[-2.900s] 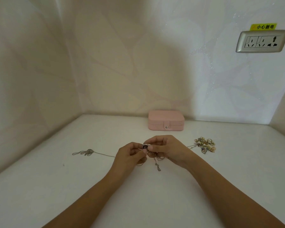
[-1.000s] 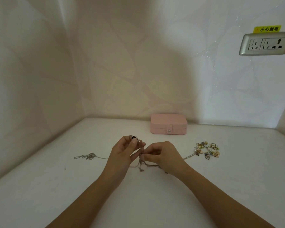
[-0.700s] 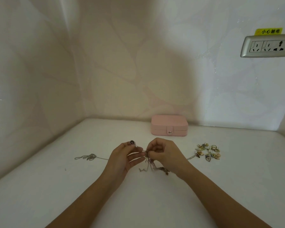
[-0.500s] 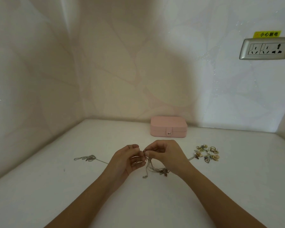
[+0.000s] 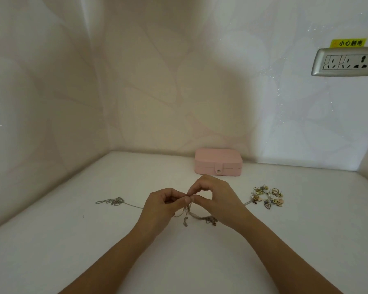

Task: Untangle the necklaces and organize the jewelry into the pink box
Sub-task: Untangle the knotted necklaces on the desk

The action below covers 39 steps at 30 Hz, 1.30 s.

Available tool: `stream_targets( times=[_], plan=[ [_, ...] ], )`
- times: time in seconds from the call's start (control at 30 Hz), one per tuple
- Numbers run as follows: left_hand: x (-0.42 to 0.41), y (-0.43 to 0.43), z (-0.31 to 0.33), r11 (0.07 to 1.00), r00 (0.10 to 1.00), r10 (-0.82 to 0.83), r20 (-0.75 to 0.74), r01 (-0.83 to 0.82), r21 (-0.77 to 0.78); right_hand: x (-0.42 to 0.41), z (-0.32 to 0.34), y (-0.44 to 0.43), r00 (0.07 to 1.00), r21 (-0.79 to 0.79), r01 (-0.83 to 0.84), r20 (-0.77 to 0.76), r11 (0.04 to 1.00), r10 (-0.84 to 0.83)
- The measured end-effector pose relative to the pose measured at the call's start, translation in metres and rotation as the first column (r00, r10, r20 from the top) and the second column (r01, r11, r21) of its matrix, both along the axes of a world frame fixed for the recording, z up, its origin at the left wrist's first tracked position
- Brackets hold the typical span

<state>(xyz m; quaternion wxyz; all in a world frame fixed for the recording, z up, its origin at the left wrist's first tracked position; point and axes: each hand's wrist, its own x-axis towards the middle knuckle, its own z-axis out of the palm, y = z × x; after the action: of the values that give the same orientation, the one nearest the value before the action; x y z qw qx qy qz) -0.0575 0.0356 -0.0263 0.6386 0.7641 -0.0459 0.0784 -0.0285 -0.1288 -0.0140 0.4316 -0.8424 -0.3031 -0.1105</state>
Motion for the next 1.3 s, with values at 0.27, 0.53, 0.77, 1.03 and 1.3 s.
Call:
stream_targets(
  times=[0.27, 0.53, 0.77, 1.03, 1.3],
  plan=[
    [-0.01, -0.007, 0.005, 0.987, 0.985, -0.161, -0.06, 0.16, -0.013, 0.0, 0.0, -0.003, 0.995, -0.034, -0.057, -0.081, 0.998, 0.054],
    [-0.006, -0.001, 0.008, 0.99, 0.998, -0.023, -0.066, 0.014, -0.143, -0.002, 0.002, 0.001, 0.916, 0.28, -0.142, -0.326, 0.949, 0.233],
    [-0.004, 0.002, 0.006, 0.971, 0.986, -0.106, -0.133, 0.073, -0.229, -0.009, 0.001, 0.009, 0.977, 0.318, -0.068, -0.171, 0.946, 0.127],
    [-0.004, 0.004, 0.008, 0.939, 0.972, -0.182, -0.146, 0.128, -0.318, -0.011, -0.001, 0.009, 1.0, 0.226, -0.023, -0.002, 0.974, 0.025],
    [-0.005, 0.006, 0.011, 0.916, 0.949, -0.238, -0.204, 0.15, -0.371, -0.011, -0.004, 0.011, 0.981, 0.173, -0.035, 0.193, 0.984, 0.001]
  ],
)
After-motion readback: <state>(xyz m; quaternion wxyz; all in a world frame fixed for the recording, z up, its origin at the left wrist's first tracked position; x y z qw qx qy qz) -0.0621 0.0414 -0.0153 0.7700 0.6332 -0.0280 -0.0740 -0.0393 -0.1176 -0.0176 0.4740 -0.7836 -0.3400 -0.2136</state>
